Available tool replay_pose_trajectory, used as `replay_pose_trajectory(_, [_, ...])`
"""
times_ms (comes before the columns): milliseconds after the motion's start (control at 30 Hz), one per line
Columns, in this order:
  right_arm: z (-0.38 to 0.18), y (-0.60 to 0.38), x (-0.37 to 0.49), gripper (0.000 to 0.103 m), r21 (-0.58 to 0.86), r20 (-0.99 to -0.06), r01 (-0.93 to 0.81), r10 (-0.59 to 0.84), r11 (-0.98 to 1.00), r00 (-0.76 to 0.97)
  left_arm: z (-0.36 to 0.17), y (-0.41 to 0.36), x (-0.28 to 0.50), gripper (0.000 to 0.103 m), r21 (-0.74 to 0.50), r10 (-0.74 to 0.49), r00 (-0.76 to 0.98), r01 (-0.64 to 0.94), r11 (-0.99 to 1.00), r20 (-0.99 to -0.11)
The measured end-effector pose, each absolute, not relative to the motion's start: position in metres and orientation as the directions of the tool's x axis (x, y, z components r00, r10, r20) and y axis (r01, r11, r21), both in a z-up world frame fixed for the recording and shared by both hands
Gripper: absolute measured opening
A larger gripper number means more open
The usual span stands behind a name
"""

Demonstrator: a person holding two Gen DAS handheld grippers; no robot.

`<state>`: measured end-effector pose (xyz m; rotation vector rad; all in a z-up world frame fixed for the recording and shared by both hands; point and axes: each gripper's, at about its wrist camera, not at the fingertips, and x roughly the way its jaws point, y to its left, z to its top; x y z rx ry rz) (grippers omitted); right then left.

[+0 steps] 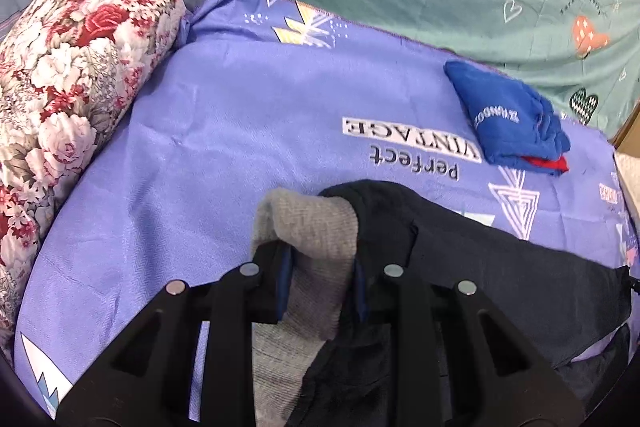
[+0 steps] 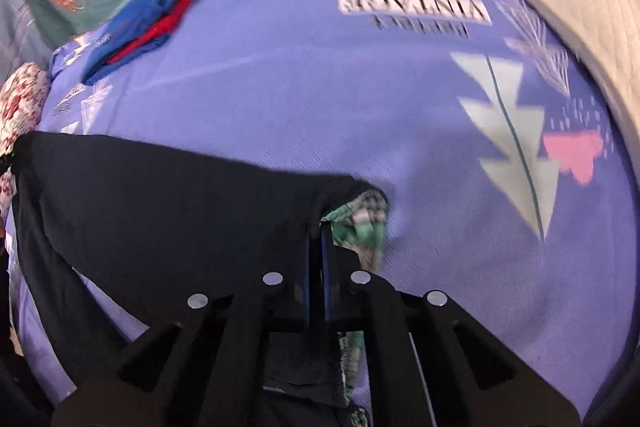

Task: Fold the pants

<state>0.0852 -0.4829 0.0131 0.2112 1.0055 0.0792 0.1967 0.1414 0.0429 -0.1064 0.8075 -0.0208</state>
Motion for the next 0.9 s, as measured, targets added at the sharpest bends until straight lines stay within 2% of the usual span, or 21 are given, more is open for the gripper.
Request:
replay_pose_trajectory(167, [0.072,-0.494,0.106,0.004,0.230,-0.726,0.028,0.152,0.973,0.671,0.064,0.141,0.191,0.025,-0.114,-0.058,0.729,-0.028,0.993,-0.682])
replay_pose_trajectory(300, [0.083,-0.509,0.127,0.004,0.221,-0.687,0.096,0.085,0.971,0.722,0.061,0.144,0.204,0.026,-0.112,-0.033,0.723,-0.062,0.992,-0.690])
replay_pose_trajectory(333, [0.077,-0.515,0.132,0.004,0.222,-0.688,0.133,0.059,0.966,0.723,0.055,0.144,0.209,0.029,-0.106,-0.025,0.709,-0.070,0.992,-0.705])
replay_pose_trajectory(400, [0.057,-0.523,0.145,0.007,0.207,-0.722,0.184,0.023,0.961,0.691,0.029,0.141,0.233,0.045,-0.060,0.001,0.619,-0.078,0.995,-0.785])
replay_pose_trajectory(500, [0.014,-0.534,0.160,0.043,0.117,-0.828,0.312,-0.081,0.943,0.554,-0.009,0.146,0.261,0.067,-0.011,0.033,0.492,-0.086,0.996,-0.870])
replay_pose_trajectory(600, [0.016,-0.540,0.141,0.046,0.078,-0.816,0.355,-0.145,0.932,0.559,0.008,0.167,0.251,0.072,-0.096,-0.016,0.521,-0.126,0.987,-0.853])
replay_pose_trajectory(667, [0.030,-0.540,0.120,0.064,0.059,-0.800,0.357,-0.170,0.932,0.576,0.031,0.177,0.231,0.078,-0.110,-0.020,0.568,-0.125,0.986,-0.823])
replay_pose_trajectory(733, [0.043,-0.539,0.090,0.093,0.039,-0.787,0.360,-0.194,0.932,0.586,0.050,0.186,0.203,0.082,-0.088,0.008,0.598,-0.130,0.988,-0.801])
replay_pose_trajectory(800, [0.050,-0.540,0.056,0.102,0.056,-0.782,0.359,-0.183,0.932,0.596,0.059,0.193,0.164,0.082,-0.096,-0.006,0.598,-0.119,0.988,-0.802])
replay_pose_trajectory(900, [0.048,-0.536,0.001,0.102,0.150,-0.801,0.351,-0.094,0.924,0.591,0.050,0.197,0.114,0.082,-0.127,-0.053,0.563,-0.094,0.987,-0.825])
